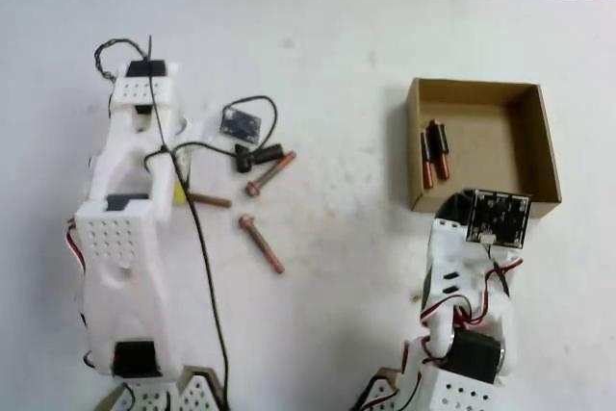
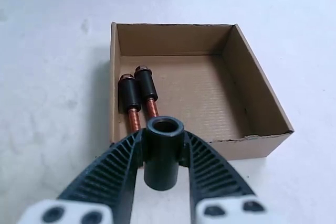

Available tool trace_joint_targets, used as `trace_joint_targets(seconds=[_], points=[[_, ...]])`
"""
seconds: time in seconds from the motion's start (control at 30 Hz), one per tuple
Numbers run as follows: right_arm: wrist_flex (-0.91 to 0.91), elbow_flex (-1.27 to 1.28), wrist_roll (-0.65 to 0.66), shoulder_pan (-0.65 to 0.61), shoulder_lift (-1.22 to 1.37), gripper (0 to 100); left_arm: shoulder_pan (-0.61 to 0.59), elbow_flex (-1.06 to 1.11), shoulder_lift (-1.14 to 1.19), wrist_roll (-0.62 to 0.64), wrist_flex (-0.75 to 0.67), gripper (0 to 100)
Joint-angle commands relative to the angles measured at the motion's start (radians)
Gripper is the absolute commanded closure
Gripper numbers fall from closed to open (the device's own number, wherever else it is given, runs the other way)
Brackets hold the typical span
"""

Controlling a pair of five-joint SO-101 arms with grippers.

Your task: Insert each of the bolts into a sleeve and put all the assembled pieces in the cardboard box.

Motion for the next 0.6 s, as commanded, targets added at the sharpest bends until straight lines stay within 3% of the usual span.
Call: trace_joint_targets(seconds=[0.0,0.4,0.57], points=[[-0.007,-0.009,-0.002,-0.001,-0.013,98.1,0.041,-0.048,-0.05,0.034,0.023,86],[-0.007,-0.009,-0.002,-0.001,-0.013,98.1,0.09,-0.048,-0.15,0.153,0.015,86],[-0.007,-0.009,-0.002,-0.001,-0.013,98.1,0.09,-0.048,-0.246,0.365,0.018,86]])
